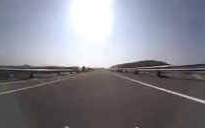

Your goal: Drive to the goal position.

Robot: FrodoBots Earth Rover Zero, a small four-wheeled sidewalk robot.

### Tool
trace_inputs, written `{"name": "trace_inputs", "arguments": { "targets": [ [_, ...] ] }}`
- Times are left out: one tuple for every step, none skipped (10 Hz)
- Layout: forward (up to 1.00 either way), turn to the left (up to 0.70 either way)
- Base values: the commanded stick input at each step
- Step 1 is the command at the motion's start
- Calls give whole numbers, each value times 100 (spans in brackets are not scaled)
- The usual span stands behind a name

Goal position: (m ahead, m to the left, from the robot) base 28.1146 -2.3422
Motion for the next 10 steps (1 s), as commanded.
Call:
{"name": "trace_inputs", "arguments": {
  "targets": [
    [100,0],
    [100,0],
    [100,0],
    [100,0],
    [100,0],
    [100,0],
    [100,0],
    [100,0],
    [100,0],
    [100,0]
  ]
}}
